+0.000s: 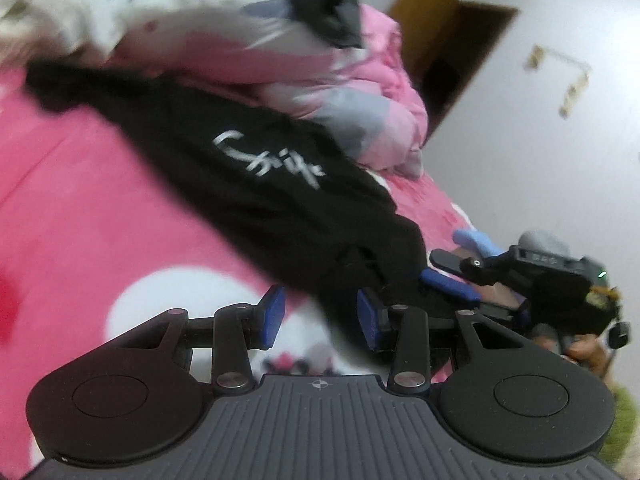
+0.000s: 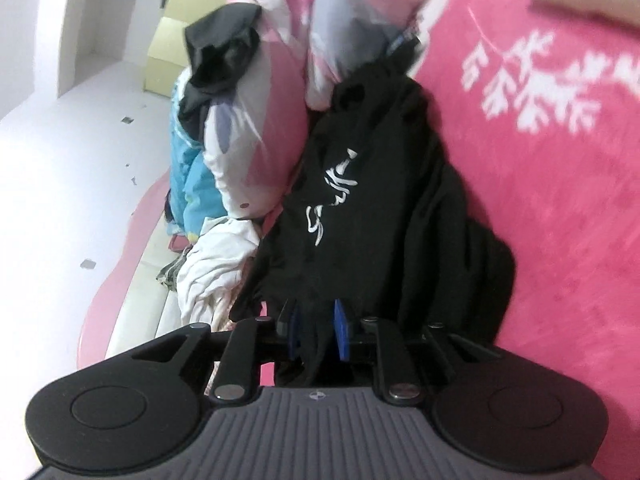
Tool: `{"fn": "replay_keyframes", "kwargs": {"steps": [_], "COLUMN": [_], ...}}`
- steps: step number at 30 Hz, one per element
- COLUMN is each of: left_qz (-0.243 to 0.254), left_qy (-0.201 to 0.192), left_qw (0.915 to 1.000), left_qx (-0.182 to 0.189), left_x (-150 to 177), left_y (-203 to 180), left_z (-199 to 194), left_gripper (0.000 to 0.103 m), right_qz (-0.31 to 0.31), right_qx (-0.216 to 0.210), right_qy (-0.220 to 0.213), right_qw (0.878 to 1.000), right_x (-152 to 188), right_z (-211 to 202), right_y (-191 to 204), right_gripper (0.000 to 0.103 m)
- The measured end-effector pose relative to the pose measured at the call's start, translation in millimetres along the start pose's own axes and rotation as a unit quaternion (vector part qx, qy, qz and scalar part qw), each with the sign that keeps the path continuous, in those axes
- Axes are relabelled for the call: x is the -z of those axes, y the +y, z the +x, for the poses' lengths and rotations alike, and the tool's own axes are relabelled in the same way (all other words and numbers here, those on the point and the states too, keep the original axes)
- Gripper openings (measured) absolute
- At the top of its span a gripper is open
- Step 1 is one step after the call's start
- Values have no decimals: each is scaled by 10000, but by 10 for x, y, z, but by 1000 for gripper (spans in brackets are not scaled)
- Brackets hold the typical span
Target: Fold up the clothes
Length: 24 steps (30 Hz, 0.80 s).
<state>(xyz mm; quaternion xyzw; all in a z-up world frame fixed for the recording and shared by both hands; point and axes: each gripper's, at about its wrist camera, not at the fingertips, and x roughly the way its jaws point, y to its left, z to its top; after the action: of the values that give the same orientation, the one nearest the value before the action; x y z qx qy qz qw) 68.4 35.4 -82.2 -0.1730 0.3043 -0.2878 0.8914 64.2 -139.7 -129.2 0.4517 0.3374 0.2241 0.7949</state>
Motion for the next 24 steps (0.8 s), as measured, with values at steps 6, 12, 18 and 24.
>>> {"fn": "replay_keyframes", "kwargs": {"steps": [6, 12, 18, 24], "left_qz": [529, 800, 1249, 1079], "left_qy": [48, 962, 1339, 1347], "left_qw": [9986, 9917, 9778, 9834], "left_qx": [71, 285, 1023, 552], "left_x": [-296, -473, -354, -410], "left_y": [-193, -276, -473, -435], "left_z": [296, 744, 639, 769], "left_gripper": [40, 40, 40, 40], "right_qz": [-770, -683, -632, -601], "right_qx": [-60, -177, -114, -127], "right_qy": [87, -35, -119, -148], "right_qw": [9970, 9975, 9979, 9980], "right_x": [484, 665, 807, 989], "right_z": [-117, -142, -338, -312], "right_y": [576, 694, 677, 786], "right_gripper": [21, 21, 21, 21]}}
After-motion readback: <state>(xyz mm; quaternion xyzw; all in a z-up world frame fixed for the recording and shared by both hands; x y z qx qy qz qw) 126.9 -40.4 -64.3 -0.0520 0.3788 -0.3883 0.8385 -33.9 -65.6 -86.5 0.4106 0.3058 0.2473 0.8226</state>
